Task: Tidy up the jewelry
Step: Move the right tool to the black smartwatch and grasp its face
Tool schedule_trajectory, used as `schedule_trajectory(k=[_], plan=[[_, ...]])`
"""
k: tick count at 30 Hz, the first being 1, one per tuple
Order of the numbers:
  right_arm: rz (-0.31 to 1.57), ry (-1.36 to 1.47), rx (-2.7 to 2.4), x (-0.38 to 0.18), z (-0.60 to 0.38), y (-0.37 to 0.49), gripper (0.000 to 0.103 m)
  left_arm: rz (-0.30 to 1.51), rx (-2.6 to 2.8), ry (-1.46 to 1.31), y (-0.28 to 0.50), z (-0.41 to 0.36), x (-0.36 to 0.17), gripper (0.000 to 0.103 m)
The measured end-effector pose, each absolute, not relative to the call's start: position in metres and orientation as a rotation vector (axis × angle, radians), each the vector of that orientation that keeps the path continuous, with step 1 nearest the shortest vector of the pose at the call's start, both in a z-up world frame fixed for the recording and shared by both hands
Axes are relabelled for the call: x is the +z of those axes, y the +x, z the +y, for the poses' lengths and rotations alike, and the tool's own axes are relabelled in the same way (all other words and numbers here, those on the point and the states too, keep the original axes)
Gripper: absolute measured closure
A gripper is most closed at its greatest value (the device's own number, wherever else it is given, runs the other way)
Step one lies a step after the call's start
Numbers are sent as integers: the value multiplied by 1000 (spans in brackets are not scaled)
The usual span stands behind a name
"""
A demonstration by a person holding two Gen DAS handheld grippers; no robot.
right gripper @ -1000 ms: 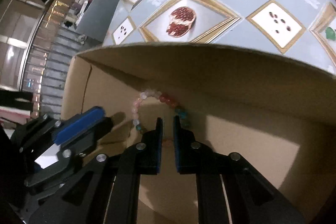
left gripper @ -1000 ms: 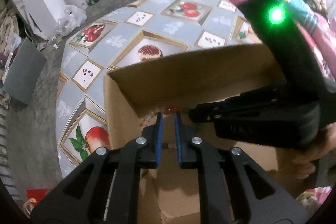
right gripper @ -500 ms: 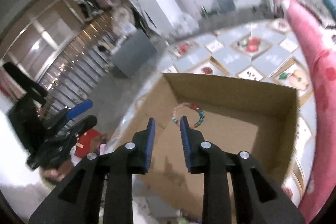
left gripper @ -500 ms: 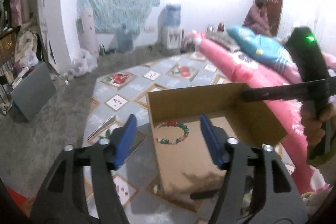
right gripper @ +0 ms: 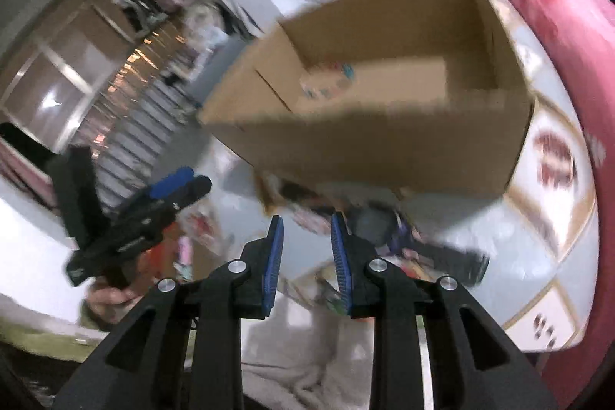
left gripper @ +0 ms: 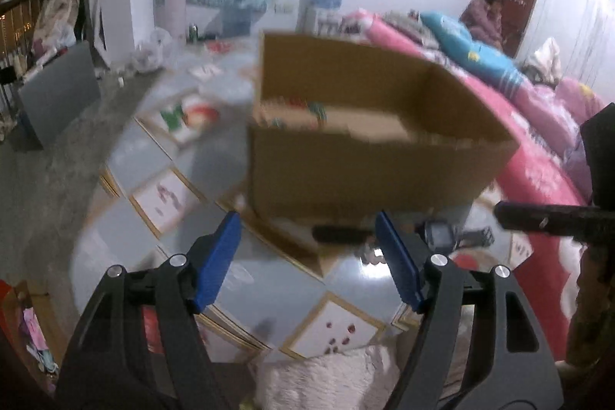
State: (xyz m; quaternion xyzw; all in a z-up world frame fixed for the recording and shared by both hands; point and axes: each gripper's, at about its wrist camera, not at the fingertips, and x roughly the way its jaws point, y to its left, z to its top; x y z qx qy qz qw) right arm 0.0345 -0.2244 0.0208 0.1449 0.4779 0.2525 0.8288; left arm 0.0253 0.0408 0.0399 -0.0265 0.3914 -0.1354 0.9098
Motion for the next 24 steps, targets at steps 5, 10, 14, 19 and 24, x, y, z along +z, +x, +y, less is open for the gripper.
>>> schedule_trajectory(k=[5, 10, 14, 19, 24], plan=[[1044, 142, 452, -4, -205, 33, 77, 847, -331, 2, 24, 16, 10, 47], [1064, 129, 440, -16, -206, 38, 77, 823, -422, 132, 19, -18, 0, 57], [1077, 160, 424, -20, -215, 43, 77, 841, -493, 180, 23, -36, -9, 67], [1076, 204, 428, -22, -223, 47, 77, 886, -535, 250, 29, -56, -22, 71], [1074, 224, 432, -21, -227, 48, 77, 898, -537, 328, 30, -69, -30, 78]])
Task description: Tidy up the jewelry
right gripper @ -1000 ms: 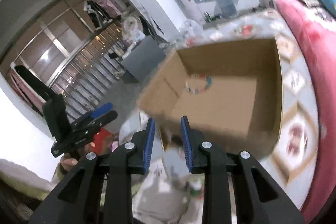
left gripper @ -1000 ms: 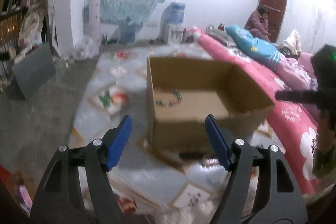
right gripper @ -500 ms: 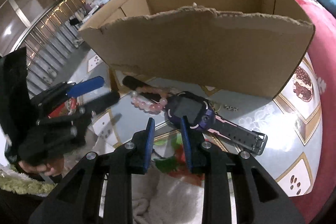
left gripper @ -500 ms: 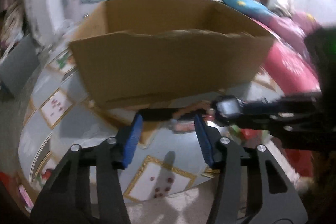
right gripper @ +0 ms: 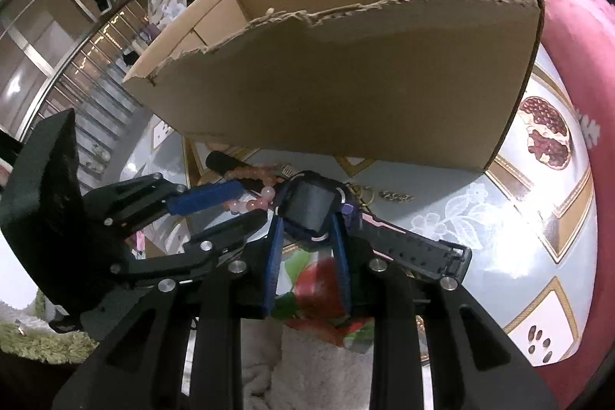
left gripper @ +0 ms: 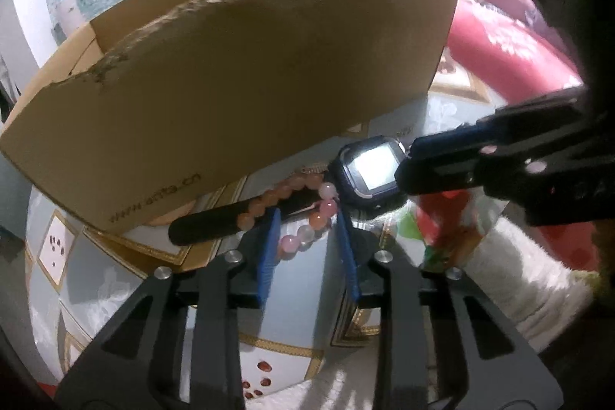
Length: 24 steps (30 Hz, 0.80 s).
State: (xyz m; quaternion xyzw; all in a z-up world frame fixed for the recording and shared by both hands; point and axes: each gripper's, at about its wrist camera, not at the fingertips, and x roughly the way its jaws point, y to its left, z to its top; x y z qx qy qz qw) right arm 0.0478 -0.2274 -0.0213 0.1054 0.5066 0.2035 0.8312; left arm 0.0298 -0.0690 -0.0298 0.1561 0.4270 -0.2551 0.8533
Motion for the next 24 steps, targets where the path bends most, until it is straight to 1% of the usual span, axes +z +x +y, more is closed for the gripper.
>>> schedule_trajectory(k=[1, 2, 3, 7, 11, 17, 20, 24], plan=[[1074, 227, 433, -21, -228, 48, 77, 889, -536, 344, 29, -71, -29, 80], [1074, 232, 435, -21, -229, 49, 77, 887, -547, 353, 28, -73, -30, 89], [1074, 238, 437, -19, -233, 48, 77, 886, -557, 357, 27, -74, -30, 94], [1073, 243, 438, -19, -233, 48, 77, 870, -551, 354, 24, -69, -25, 94], [1073, 250, 437, -19, -233, 48, 77, 852, -538, 249, 28, -47, -6, 94], [1075, 248, 432, -18, -232, 49, 77, 839, -491, 57, 39, 14, 25, 95], [1075, 247, 430, -18, -231, 50, 77, 853, -463, -31, 44, 42, 31, 95], [1075, 246, 426, -16, -230, 50, 77, 856, -357, -34, 49, 69, 30, 95]])
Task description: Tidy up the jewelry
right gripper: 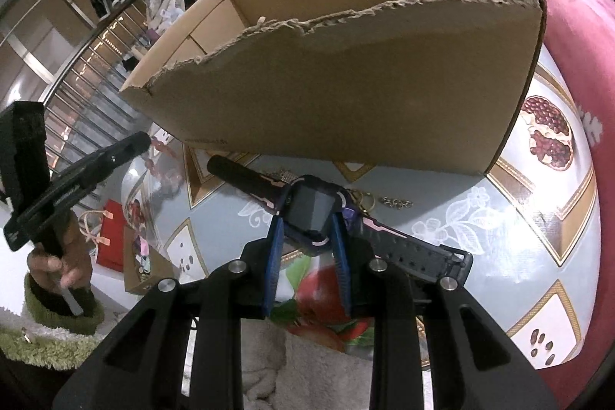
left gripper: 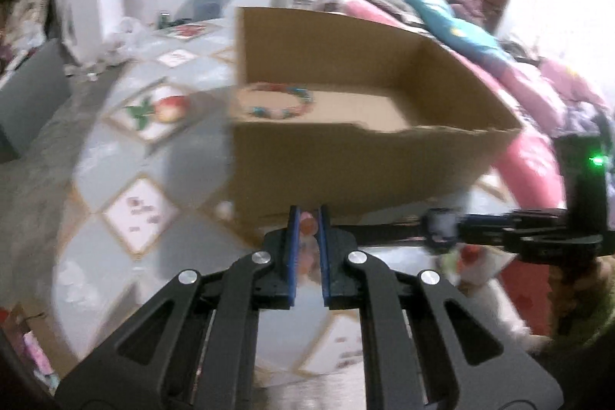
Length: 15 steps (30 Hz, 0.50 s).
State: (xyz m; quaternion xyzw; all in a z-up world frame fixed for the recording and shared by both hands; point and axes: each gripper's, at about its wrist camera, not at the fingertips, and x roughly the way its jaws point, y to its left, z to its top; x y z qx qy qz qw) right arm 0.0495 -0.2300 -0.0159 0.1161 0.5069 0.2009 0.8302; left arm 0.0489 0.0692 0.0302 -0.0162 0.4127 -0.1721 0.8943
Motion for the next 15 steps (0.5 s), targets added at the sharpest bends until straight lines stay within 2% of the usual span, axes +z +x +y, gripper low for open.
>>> schedule_trajectory(k=[3, 10, 11, 14, 15], plan=[[1074, 242, 422, -15, -229, 49, 77, 854, -287, -30, 51, 89, 27, 95], [1073, 228, 413, -15, -228, 47, 77, 903, -252, 69, 47, 81, 0, 94], [1071, 220, 411, -13, -227, 46, 77, 907, -251, 73, 45, 79, -2, 92], [1057, 189, 409, -10, -224, 43, 77, 900, -247, 66, 40, 79, -3, 75], [1054, 176, 408, -9, -222, 43, 77, 894, -247, 62, 39, 80, -2, 73]])
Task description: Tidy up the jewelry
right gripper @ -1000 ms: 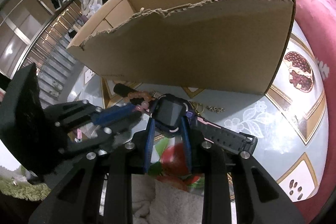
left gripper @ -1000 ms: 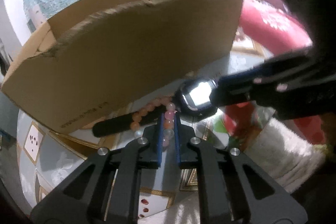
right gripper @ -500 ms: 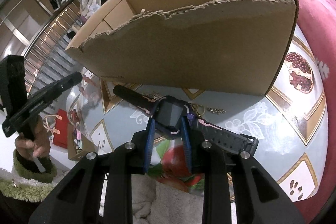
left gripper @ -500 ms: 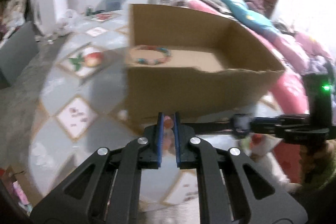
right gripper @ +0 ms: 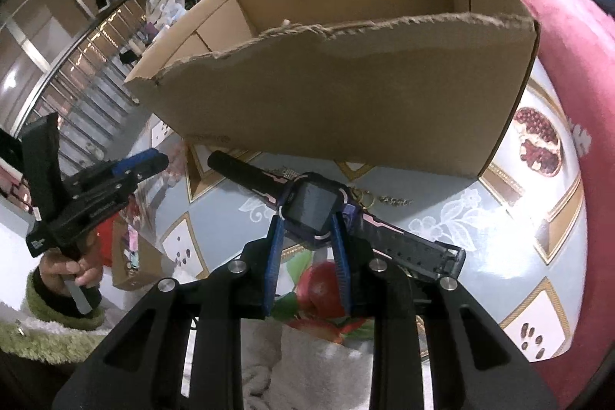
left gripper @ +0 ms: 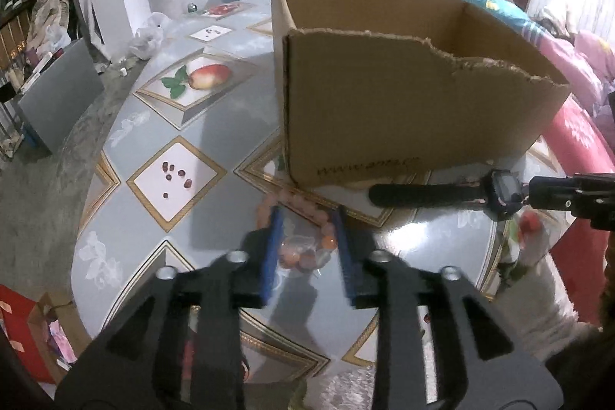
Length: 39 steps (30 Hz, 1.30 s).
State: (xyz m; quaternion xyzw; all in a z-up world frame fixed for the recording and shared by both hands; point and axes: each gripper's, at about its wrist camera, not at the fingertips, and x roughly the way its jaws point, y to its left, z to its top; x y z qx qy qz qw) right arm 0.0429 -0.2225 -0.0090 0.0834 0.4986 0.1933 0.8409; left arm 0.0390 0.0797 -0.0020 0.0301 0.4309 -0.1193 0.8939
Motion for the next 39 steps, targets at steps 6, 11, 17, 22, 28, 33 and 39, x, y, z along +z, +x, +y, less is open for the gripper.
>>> schedule_trajectory(k=[6, 11, 17, 22, 28, 33, 39], plan=[[1015, 22, 388, -10, -206, 45, 65, 880, -273, 1, 35, 84, 5, 71], [997, -144, 364, -15, -191, 51, 64, 894, -328, -32, 33, 73, 2, 70], [985, -247, 376, -19, -177, 50, 55, 922, -381, -93, 34, 64, -5, 70], [974, -339, 361, -23, -166, 45, 52, 936, -406, -111, 35, 59, -10, 70], [990, -288, 381, -21, -172, 47, 53, 951, -440, -141, 36, 51, -13, 69], [1022, -118, 434, -18, -198, 55, 53, 969, -490, -208, 38, 45, -15, 65], [1030, -2, 481, -14, -214, 55, 53, 1045, -647, -438, 48, 30, -30, 65]])
